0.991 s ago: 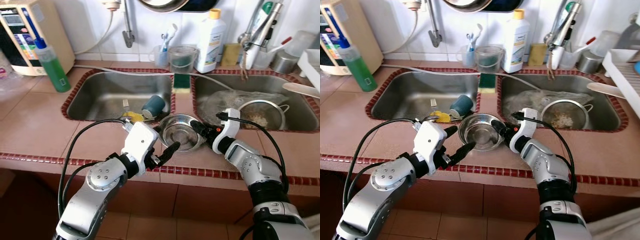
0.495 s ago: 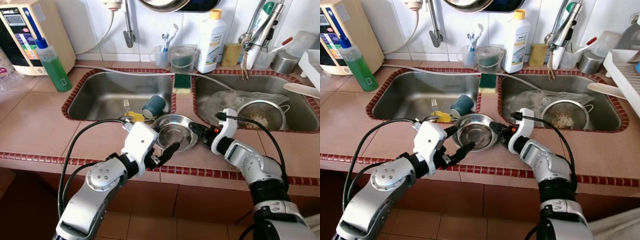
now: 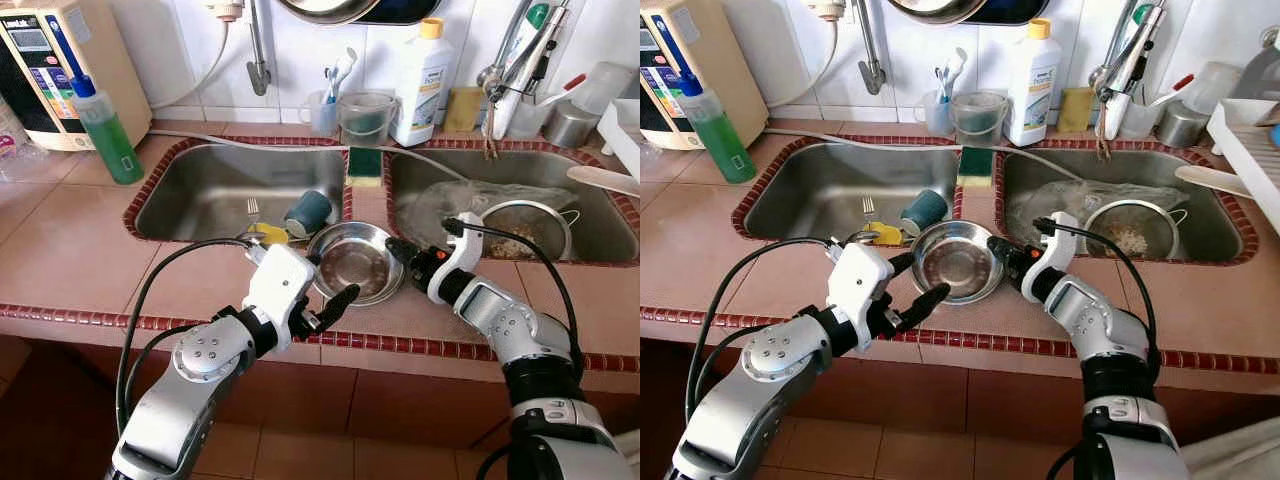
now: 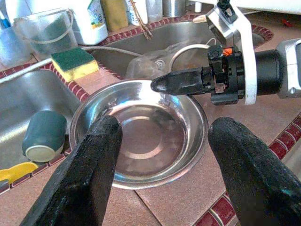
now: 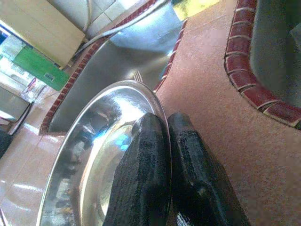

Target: Kitchen organization

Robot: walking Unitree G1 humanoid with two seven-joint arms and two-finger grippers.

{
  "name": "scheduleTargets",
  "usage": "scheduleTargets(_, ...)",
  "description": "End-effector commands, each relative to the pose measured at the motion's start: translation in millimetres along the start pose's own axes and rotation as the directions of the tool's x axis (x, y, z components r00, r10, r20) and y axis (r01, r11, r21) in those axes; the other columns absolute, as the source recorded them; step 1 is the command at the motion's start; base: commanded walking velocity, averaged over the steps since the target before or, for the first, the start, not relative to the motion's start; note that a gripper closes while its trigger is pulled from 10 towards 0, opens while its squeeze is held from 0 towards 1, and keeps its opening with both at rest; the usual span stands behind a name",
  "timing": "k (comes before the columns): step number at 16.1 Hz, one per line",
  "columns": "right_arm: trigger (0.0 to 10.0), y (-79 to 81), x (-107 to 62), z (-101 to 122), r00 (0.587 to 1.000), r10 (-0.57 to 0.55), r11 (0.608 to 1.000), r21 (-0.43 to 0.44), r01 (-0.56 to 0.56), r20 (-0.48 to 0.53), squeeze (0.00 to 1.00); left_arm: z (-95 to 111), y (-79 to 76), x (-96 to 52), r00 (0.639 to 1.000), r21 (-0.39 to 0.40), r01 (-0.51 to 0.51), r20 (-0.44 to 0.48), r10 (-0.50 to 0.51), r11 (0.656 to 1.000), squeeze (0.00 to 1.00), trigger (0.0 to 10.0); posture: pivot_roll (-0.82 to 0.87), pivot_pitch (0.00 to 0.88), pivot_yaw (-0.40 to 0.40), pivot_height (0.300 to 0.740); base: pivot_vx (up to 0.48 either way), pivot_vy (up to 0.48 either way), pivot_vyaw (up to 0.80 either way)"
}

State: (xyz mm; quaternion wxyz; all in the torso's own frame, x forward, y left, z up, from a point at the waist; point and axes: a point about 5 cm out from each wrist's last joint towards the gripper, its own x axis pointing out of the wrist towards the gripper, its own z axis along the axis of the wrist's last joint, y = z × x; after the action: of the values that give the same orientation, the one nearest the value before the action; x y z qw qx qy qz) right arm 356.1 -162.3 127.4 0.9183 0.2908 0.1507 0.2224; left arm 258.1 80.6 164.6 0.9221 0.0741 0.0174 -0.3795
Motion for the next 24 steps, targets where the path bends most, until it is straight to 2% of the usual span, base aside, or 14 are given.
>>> scheduleTargets(1, 0.0, 1.6, -2.1, 13, 0.997, -0.007, 1.000, -0.020, 0.008, 0.071, 0.00, 4, -0.7, -1.9, 1.000, 0.006, 0.000, 0.011, 0.000, 1.000, 0.00, 10.0, -0.12, 0.069, 0.032, 0.740, 0.000, 0.000, 0.00)
scheduleTargets(4, 0.0, 6.7, -9.9, 31, 0.971, 0.039, 0.999, -0.040, -0.030, 0.236, 0.00, 6, 8.3, -2.2, 0.998, -0.018, -0.056, 0.027, 0.056, 0.998, 0.00, 10.0, -0.12, 0.074, 0.032, 0.740, 0.000, 0.000, 0.00)
scheduleTargets(5, 0.0, 9.5, -14.1, 40, 0.953, 0.053, 0.997, -0.063, -0.036, 0.299, 0.00, 6, 18.6, -1.5, 0.991, -0.002, -0.128, 0.024, 0.128, 0.992, 0.00, 10.0, -0.12, 0.074, 0.032, 0.740, 0.000, 0.000, 0.00)
scheduleTargets(6, 1.7, 9.7, -16.8, 48, 0.938, 0.040, 0.998, -0.066, -0.019, 0.344, 0.00, 5, 29.9, -1.0, 0.980, -0.030, -0.197, 0.028, 0.198, 0.980, 0.00, 10.0, -0.13, 0.073, 0.033, 0.740, 0.000, 0.000, 0.00)
scheduleTargets(7, 10.0, 9.9, -18.9, 53, 0.926, 0.029, 0.998, -0.065, -0.005, 0.376, 0.00, 6, 36.1, -1.3, 0.971, -0.039, -0.234, 0.037, 0.235, 0.972, 0.00, 10.0, -0.13, 0.073, 0.033, 0.740, 0.000, 0.000, 0.00)
scheduleTargets(9, 10.0, 18.3, -27.3, 67, 0.877, 0.031, 0.990, -0.133, 0.038, 0.480, 0.00, 7, 50.8, -4.1, 0.950, 0.012, -0.307, 0.061, 0.305, 0.952, 0.00, 10.0, -0.13, 0.072, 0.033, 0.740, 0.000, 0.000, 0.00)
scheduleTargets(10, 10.0, 25.7, -31.0, 70, 0.852, 0.040, 0.977, -0.198, 0.075, 0.522, 0.00, 9, 55.4, -5.4, 0.950, 0.122, -0.309, 0.082, 0.300, 0.943, 0.00, 10.0, -0.13, 0.072, 0.033, 0.740, 0.000, 0.000, 0.00)
scheduleTargets(11, 10.0, 27.6, -31.8, 70, 0.848, 0.040, 0.969, -0.228, 0.097, 0.529, 0.00, 10, 56.6, -6.1, 0.948, 0.133, -0.313, 0.100, 0.302, 0.940, 0.00, 10.0, -0.13, 0.070, 0.032, 0.740, 0.000, 0.000, 0.00)
scheduleTargets(12, 10.0, 36.1, -32.9, 68, 0.830, 0.062, 0.947, -0.297, 0.127, 0.554, 0.00, 11, 63.5, -4.9, 0.943, 0.103, -0.328, 0.100, 0.319, 0.939, 0.00, 10.0, -0.13, 0.067, 0.033, 0.740, 0.000, 0.000, 0.00)
scheduleTargets(13, 10.0, 39.1, -33.4, 67, 0.824, 0.076, 0.942, -0.310, 0.125, 0.561, 0.00, 11, 65.8, -4.2, 0.940, 0.100, -0.337, 0.097, 0.328, 0.936, 0.00, 10.0, -0.13, 0.067, 0.033, 0.740, 0.000, 0.000, 0.00)
scheduleTargets(14, 10.0, 49.4, -33.3, 61, 0.824, 0.105, 0.905, -0.397, 0.153, 0.557, 0.00, 10, 76.1, -1.7, 0.925, 0.024, -0.373, 0.089, 0.370, 0.927, 0.00, 10.0, -0.14, 0.063, 0.034, 0.740, 0.000, 0.000, 0.00)
scheduleTargets(16, 10.0, 56.2, -35.8, 53, 0.822, 0.124, 0.854, -0.481, 0.197, 0.557, 0.00, 5, 81.6, 0.8, 0.915, 0.005, -0.396, 0.093, 0.394, 0.918, 0.00, 10.0, -0.15, 0.048, 0.038, 0.740, 0.000, 0.000, 0.00)
scheduleTargets(17, 10.0, 56.5, -38.6, 49, 0.818, 0.117, 0.821, -0.518, 0.239, 0.563, 0.00, 0, 85.5, 3.8, 0.905, -0.048, -0.416, 0.075, 0.418, 0.908, 0.00, 10.0, -0.16, 0.044, 0.038, 0.740, 0.000, 0.000, 0.00)
scheduleTargets(24, 10.0, 51.2, -47.0, 41, 0.802, 0.050, 0.761, -0.543, 0.356, 0.596, 0.00, -7, 100.0, 9.1, 0.885, -0.134, -0.453, 0.054, 0.463, 0.881, 0.00, 10.0, -0.18, 0.035, 0.053, 0.740, 0.000, 0.219, 0.00)
